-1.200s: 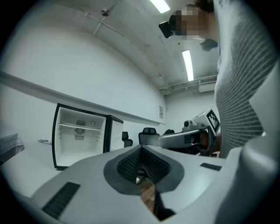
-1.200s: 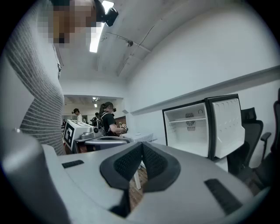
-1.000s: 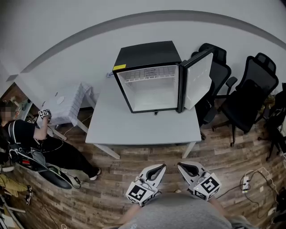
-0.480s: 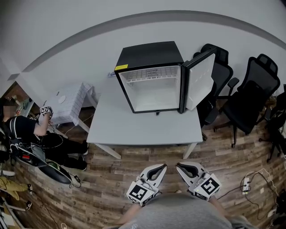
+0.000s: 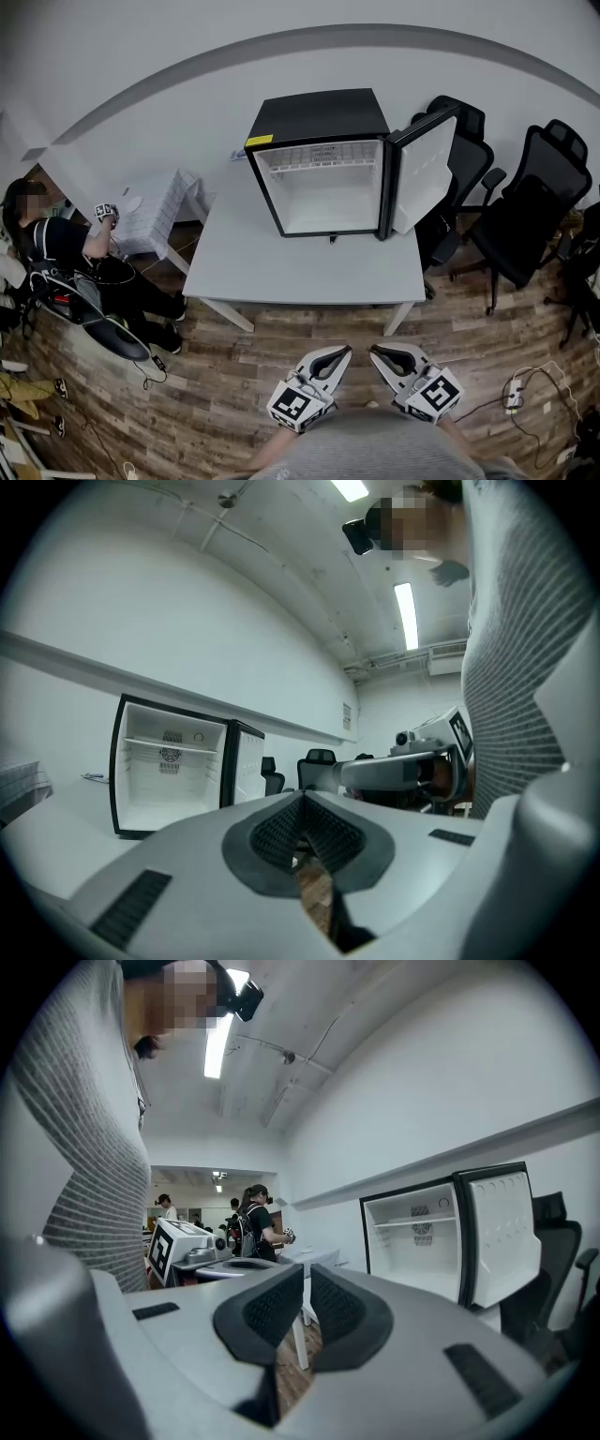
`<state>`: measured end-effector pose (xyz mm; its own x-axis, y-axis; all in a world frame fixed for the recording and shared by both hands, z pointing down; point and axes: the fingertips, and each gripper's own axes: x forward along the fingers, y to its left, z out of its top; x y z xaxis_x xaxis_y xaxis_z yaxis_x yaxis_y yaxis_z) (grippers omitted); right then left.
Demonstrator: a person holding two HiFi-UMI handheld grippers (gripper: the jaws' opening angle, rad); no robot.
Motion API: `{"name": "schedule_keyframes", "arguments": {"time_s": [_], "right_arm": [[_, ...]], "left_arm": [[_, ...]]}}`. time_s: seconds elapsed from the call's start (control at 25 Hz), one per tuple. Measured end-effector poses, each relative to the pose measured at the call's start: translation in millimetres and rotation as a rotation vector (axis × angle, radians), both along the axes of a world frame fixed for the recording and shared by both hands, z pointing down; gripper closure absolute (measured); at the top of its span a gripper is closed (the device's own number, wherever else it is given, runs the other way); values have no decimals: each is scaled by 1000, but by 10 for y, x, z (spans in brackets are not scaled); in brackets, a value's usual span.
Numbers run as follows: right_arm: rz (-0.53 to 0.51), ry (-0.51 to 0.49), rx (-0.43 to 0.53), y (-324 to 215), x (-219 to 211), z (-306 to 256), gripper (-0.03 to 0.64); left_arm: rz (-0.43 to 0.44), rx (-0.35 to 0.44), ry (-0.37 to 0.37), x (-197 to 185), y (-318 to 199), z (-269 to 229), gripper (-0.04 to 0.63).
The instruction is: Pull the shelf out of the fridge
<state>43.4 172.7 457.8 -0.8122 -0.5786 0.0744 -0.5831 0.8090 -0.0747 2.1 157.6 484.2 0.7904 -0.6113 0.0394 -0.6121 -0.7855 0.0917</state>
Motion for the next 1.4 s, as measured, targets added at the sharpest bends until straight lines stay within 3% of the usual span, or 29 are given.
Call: {"name": "schedule_keyframes", "arguments": {"time_s": [0.72,1.4], "right_arm": [[-6,-17,-21,6,560,137,603],[17,-32,2,-1175,246,-1,603]], "left_arm": [[-21,-46,-11,536,117,217,583],[12,-16,6,300,-1162,85,583]]}}
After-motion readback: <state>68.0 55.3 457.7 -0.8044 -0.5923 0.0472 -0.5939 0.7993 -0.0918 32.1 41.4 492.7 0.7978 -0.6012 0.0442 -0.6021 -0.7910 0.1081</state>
